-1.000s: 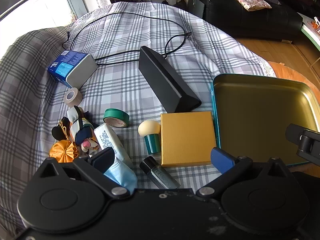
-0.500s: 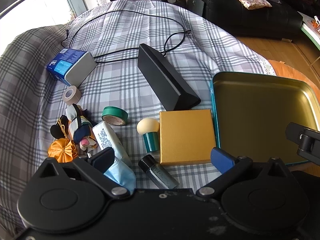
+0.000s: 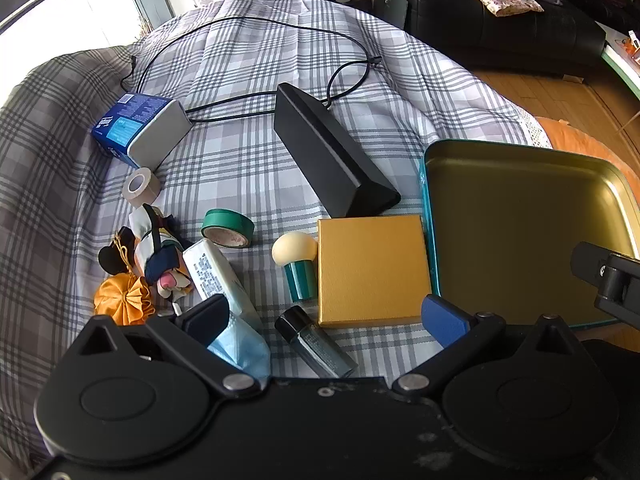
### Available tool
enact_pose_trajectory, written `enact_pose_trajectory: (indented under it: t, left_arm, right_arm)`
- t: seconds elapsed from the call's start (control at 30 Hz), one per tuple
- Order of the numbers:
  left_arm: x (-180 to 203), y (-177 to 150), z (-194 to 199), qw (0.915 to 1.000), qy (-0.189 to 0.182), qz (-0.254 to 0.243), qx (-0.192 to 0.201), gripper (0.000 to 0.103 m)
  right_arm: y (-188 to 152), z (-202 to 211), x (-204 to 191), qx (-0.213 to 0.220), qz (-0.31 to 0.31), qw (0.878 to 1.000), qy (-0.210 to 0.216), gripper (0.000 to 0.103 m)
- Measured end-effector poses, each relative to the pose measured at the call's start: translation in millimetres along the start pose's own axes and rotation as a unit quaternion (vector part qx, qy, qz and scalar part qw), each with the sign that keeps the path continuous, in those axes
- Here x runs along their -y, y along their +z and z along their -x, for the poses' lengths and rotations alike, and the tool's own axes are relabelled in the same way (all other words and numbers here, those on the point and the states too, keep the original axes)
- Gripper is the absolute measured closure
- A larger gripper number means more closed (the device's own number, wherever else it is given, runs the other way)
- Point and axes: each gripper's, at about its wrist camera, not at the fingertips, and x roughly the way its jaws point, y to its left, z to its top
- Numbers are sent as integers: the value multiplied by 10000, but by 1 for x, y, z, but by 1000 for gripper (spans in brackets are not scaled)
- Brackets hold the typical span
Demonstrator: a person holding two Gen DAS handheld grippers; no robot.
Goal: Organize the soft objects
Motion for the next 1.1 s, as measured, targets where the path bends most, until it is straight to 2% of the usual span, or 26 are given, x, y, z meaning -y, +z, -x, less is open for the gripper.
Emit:
enact_pose_trajectory:
  t: [0.7, 0.9, 1.1]
  left_arm:
    - [-19, 0, -1, 9998, 57, 196, -15, 0]
    - [-43, -1, 1, 9990, 186, 403, 75, 0]
    - [-89, -1, 4, 9954, 420, 825, 253, 0]
  right_arm:
    - [0, 2, -2, 17, 60, 9999, -113, 28]
    - [-2, 3, -5, 52, 129, 9997, -210, 28]
    - [-4, 6, -11, 186, 317, 9989, -305, 28]
